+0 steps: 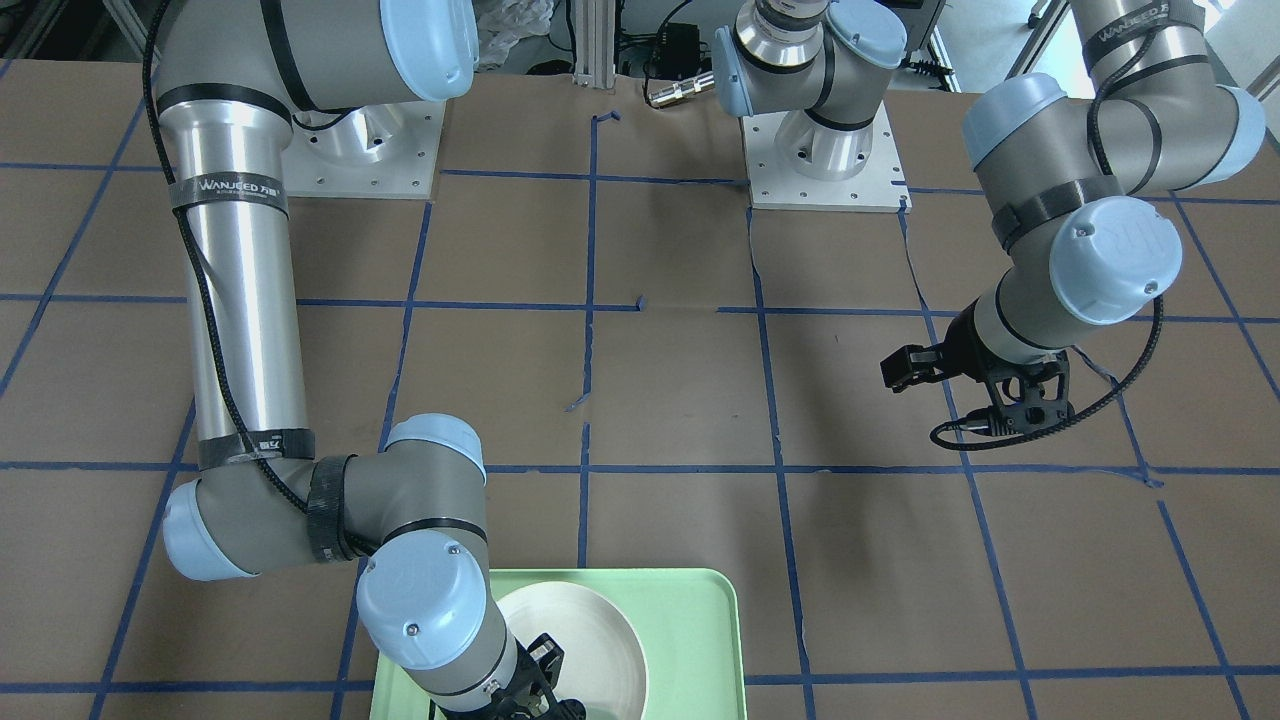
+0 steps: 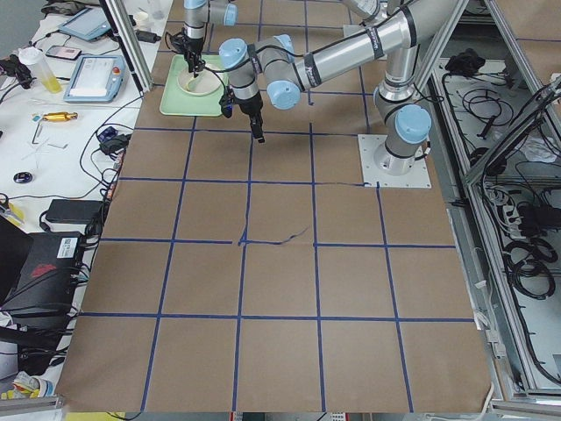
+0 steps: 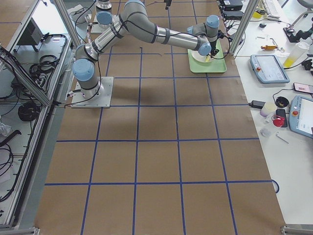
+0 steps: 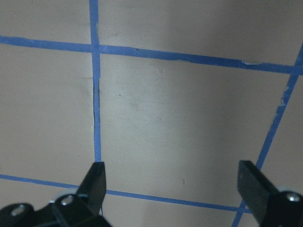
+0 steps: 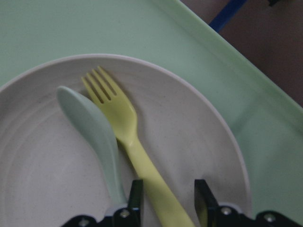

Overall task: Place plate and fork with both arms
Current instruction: 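Close the right gripper on the yellow fork handle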

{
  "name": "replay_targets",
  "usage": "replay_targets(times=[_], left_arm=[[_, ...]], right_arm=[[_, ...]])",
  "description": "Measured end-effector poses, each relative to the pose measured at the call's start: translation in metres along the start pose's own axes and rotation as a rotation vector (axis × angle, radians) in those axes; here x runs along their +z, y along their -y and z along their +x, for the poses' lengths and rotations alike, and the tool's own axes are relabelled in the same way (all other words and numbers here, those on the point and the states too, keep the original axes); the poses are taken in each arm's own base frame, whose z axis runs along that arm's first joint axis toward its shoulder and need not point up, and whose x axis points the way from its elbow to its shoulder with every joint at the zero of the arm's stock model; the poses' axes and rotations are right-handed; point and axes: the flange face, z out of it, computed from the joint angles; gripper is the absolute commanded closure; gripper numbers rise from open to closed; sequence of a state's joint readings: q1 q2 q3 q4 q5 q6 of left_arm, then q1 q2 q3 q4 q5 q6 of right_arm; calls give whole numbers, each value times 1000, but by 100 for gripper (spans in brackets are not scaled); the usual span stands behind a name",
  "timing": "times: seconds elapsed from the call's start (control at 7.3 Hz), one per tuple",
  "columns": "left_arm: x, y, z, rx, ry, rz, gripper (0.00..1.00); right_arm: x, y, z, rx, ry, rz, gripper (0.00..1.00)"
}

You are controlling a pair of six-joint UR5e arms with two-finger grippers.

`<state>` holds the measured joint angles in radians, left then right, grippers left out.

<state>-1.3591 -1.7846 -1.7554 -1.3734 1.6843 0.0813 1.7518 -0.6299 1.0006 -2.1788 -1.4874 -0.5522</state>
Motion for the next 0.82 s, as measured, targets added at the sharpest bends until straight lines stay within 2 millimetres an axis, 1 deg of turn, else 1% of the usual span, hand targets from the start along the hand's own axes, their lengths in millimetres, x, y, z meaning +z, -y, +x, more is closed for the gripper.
replay_targets(times=[0.14,0.68,0.82], left_arm=[[0,0,0,0,0,0,0],[2,2,-1,-2,0,8,0],[2,3,-1,-3,0,9,0]], right_arm=[[0,-1,-1,3,2,-3,46],[3,-7,-4,2,12,-20,46],[4,-9,-5,2,15,-26,51]])
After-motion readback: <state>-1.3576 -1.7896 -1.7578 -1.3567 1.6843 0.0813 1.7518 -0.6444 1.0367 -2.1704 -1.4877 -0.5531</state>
